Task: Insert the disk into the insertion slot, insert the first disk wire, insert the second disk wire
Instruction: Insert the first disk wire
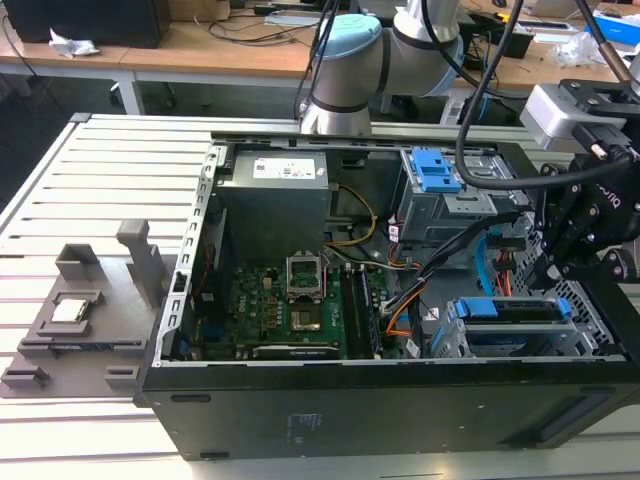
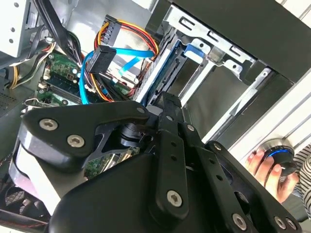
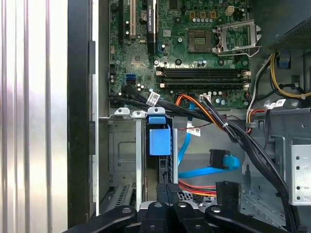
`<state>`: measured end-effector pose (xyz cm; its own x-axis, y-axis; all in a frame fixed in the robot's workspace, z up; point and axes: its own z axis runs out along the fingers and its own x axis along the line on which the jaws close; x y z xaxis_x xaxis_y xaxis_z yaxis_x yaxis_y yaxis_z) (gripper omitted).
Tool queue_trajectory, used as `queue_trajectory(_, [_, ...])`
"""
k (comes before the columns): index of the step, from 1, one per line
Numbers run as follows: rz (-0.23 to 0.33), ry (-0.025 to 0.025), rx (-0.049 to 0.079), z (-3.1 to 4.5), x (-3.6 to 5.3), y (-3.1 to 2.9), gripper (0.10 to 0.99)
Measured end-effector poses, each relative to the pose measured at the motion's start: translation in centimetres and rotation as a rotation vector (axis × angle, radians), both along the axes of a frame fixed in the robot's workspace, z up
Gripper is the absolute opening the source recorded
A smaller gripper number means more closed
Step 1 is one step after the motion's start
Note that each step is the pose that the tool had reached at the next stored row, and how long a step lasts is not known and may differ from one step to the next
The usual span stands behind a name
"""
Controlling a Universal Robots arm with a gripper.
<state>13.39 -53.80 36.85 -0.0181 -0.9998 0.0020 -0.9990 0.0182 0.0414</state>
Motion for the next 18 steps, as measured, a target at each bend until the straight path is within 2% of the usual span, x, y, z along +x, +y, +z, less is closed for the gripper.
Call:
queue_trajectory(1, [0.000,0.0000,0.000,0.00,0.01,0.03,0.106])
queue_trajectory(4, [0.000,0.0000,0.000,-0.01,0.00,1.54,0.106])
queue_trajectory(7, [0.000,0.0000,-0.001,0.01,0.01,3.37,0.106])
queue_trajectory(9, [0.000,0.0000,-0.001,0.00,0.01,4.29,0.106])
queue_trajectory(11, [0.000,0.0000,-0.001,0.01,0.03,5.79,0.106])
queue_trajectory(15, [0.000,0.0000,-0.001,0.00,0.04,5.87,0.114])
queue_trajectory(18, [0.000,0.0001,-0.001,0.00,0.03,5.87,0.294])
